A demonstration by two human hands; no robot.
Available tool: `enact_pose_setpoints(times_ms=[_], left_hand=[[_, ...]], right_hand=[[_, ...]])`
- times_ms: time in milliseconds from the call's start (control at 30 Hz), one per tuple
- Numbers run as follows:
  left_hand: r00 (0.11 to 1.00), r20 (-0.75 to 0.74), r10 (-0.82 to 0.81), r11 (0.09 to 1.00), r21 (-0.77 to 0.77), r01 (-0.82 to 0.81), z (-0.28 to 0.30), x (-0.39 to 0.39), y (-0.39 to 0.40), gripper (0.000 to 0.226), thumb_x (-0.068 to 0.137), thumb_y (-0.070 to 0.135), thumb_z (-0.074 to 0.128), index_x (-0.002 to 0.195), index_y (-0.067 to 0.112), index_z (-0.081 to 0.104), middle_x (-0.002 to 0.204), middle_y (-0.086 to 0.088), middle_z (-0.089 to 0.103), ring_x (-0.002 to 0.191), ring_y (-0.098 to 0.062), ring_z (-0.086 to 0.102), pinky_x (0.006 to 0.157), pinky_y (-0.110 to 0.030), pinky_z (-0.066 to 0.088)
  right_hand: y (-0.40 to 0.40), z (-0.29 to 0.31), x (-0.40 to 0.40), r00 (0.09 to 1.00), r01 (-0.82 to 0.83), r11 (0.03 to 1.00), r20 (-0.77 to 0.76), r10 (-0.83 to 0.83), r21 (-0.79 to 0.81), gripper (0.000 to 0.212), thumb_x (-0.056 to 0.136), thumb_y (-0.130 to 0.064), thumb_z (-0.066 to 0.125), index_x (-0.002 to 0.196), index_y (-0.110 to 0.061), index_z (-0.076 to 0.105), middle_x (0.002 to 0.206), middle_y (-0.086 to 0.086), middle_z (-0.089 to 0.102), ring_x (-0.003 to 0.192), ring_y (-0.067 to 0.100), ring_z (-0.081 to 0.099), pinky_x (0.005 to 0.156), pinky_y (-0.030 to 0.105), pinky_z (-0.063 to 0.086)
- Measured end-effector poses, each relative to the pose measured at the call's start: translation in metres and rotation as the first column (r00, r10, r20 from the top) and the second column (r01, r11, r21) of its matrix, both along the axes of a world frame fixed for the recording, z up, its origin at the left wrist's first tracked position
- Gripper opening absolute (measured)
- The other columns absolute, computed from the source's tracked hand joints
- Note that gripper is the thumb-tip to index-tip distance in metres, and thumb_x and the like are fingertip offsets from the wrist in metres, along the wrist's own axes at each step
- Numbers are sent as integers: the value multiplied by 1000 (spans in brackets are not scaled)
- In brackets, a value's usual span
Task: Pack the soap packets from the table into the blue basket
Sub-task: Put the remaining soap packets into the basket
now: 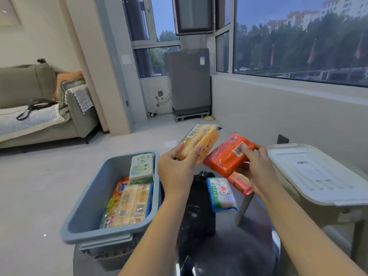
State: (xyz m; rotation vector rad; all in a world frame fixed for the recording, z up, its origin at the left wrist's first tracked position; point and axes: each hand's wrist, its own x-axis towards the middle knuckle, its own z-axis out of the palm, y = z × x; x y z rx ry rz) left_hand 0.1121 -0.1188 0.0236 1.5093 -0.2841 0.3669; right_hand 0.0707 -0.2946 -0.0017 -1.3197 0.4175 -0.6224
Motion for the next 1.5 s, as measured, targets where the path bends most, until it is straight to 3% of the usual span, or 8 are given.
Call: enact_pose_setpoints(times_ms=[233, 433, 633, 700, 867, 1133, 1267, 1500], left_hand=[[994, -41, 100, 989, 111, -95, 5, -3, 80, 58, 64, 45, 81, 115, 19, 69, 96, 12, 71, 83, -2, 67, 57, -9, 52], [964, -18, 264, 936, 247, -251, 2, 3, 147, 63, 62, 51, 79, 115, 19, 69, 89, 8, 73, 76, -4, 67, 63, -27, 59], [925, 55, 377, 843, 393, -367, 1, 15, 187, 62, 63, 49, 80, 112, 13, 70, 104, -2, 69, 80, -8, 62, 61, -7, 49], [908, 72, 412, 798, 452, -398, 0, 20, 193, 64, 63, 52, 79, 113, 14, 69, 109, -5, 66, 87, -12, 61, 70, -14, 50], [870, 113, 480, 707, 536, -460, -4, 31, 197, 60, 65, 51, 78, 112, 15, 69, 109, -5, 56, 81, -9, 49, 56, -5, 28], [885, 139, 445, 585, 703, -405, -4, 57, 185, 54, 63, 59, 74, 100, 19, 70, 95, 0, 54, 73, -9, 48, 55, -13, 33], [892, 180, 415, 412, 837, -361, -7, 73, 176, 55, 62, 67, 69, 95, 24, 61, 91, 2, 48, 69, -11, 46, 54, -19, 34], [920, 238, 312, 175, 937, -302, -14, 95, 184, 67, 59, 81, 54, 97, 26, 58, 96, 3, 50, 98, -19, 46, 80, -35, 37]], right_hand=[[47, 7, 0, 987, -160, 987, 1, 160, -6, 35, 89, -38, 55, 118, -25, 42, 103, 10, 63, 85, 24, 68, 68, 37, 54], [86, 10, 8, 964, -265, 964, 7, 265, -15, 27, 89, -33, 55, 112, -25, 44, 98, 9, 65, 81, 22, 68, 61, 32, 55], [128, 4, 25, 946, -325, 946, -7, 325, -22, 35, 89, -33, 56, 120, -24, 44, 106, 8, 63, 91, 24, 66, 69, 38, 56], [136, 2, 28, 944, -330, 944, -6, 330, -18, 35, 89, -33, 56, 121, -25, 43, 105, 7, 64, 91, 23, 67, 66, 35, 56], [145, -1, 35, 940, -342, 939, -15, 342, -34, 40, 88, -35, 57, 123, -26, 42, 108, 7, 63, 93, 24, 66, 73, 39, 56], [153, -4, 41, 926, -376, 926, -1, 376, -7, 35, 86, -36, 58, 117, -29, 44, 104, 3, 64, 86, 17, 67, 59, 26, 52], [152, -8, 41, 922, -387, 922, 5, 387, -1, 21, 83, -37, 59, 101, -35, 48, 102, 3, 65, 86, 18, 68, 60, 27, 53], [149, -10, 39, 922, -388, 922, 13, 388, -17, 36, 78, -41, 61, 110, -32, 47, 103, 4, 65, 88, 19, 68, 63, 30, 54]])
